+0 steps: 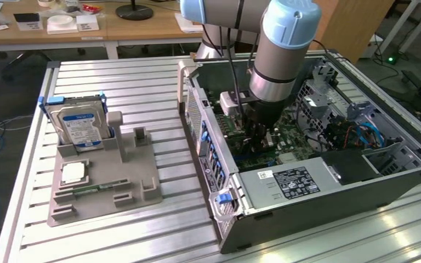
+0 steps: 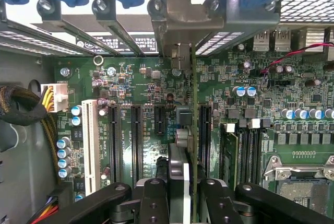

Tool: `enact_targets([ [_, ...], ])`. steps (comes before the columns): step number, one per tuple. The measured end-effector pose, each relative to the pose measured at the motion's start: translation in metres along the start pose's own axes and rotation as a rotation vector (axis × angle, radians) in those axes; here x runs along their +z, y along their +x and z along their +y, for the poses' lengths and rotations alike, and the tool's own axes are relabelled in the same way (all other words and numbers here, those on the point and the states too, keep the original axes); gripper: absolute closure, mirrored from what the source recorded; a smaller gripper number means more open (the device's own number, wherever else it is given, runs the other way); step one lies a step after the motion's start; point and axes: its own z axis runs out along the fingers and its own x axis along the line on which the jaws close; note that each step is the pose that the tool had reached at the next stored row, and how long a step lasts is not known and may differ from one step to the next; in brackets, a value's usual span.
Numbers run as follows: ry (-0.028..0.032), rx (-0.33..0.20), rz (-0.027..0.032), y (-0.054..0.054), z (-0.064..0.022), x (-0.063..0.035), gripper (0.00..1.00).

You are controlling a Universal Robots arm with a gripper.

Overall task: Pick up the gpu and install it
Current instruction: 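Insert the gpu into the slot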

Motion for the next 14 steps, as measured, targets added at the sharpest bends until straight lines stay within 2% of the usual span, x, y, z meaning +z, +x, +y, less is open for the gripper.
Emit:
enact_targets([
  [14, 0.0000, 0.002, 0.0000, 0.0000, -0.0001, -0.0022, 0.72],
])
